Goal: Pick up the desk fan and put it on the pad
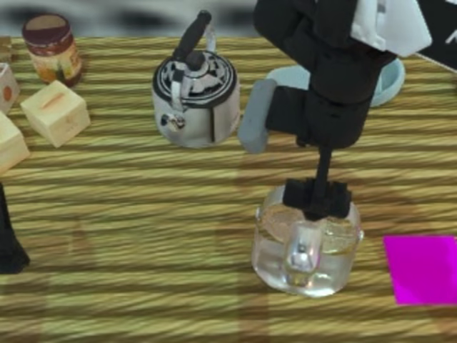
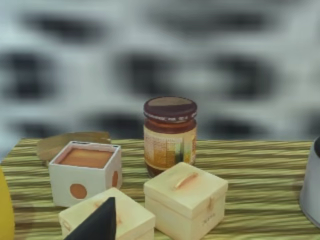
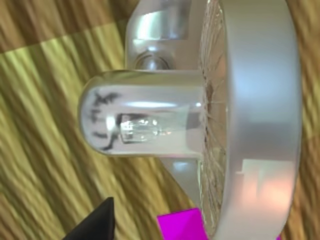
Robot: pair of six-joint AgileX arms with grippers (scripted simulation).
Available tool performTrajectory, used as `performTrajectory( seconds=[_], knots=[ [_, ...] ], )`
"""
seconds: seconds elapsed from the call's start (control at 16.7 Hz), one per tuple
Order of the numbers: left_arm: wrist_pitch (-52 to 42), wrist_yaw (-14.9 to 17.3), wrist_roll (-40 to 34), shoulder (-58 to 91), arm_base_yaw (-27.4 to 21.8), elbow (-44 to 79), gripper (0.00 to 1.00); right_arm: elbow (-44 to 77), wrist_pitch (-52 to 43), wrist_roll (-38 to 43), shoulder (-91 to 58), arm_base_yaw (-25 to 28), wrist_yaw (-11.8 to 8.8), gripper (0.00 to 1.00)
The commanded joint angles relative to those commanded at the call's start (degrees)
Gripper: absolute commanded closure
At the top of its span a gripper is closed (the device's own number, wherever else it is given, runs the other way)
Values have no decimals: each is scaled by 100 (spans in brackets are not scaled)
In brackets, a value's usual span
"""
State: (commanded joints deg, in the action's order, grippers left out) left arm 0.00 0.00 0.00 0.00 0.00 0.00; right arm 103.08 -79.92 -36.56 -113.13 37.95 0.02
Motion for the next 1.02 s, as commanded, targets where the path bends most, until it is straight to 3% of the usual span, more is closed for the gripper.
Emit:
performTrajectory(
  seconds=[0.9,1.02],
  knots=[
    [0,0,0,0,0,0,0,-1077,1117,12,-40,11,0,0],
    [0,0,0,0,0,0,0,-1077,1117,12,-40,11,0,15]
  ],
)
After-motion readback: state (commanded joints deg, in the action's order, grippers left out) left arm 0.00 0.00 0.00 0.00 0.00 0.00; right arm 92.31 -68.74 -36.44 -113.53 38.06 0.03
